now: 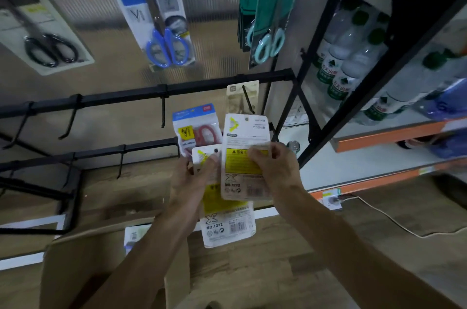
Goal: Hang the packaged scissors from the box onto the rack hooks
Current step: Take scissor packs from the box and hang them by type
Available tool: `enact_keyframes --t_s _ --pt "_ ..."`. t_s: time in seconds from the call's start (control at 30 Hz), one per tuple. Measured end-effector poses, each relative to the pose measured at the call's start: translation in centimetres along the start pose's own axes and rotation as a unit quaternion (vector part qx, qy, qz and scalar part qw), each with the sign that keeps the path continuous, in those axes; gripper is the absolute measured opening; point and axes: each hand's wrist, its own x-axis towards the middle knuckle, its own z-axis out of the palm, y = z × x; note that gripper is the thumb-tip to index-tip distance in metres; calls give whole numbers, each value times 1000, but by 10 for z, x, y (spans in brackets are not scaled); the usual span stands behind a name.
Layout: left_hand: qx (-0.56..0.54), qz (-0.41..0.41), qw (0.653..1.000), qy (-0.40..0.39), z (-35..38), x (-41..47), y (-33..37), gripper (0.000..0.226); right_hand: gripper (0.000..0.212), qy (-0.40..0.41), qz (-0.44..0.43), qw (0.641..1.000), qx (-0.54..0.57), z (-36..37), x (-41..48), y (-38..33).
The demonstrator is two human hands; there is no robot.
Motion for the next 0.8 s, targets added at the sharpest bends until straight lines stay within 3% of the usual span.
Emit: enact_keyframes --t_s 0.13,0.27,0.37,0.5,0.57,0.63,0.73,0.8 --pt "1 13 1000 17 -8 -9 -6 26 6 45 -97 994 9 -18 -10 -8" --pt "-11 17 1000 5 -4 -14 -7 28 7 -105 -135 984 -47 -7 -26 3" --pt "-5 9 1000 -1 -3 -18 -7 27 24 -169 -153 972 -61 -3 -34 9" --pt "-41 -12 999 -5 -7 -17 -8 37 10 -127 -147 981 -11 -7 -25 19" --pt "-26 4 999 -20 -5 -18 -9 28 43 -98 -90 991 23 -5 -22 21" --pt "-15 13 1000 -19 -3 -17 -9 20 53 -81 -70 994 27 -7 -18 23" --pt "-9 14 1000 0 -6 -13 -10 10 8 -49 -83 995 -25 -15 -14 17" --pt "-2 17 1000 8 -10 -12 -9 9 16 -17 -63 997 -30 -19 -8 16"
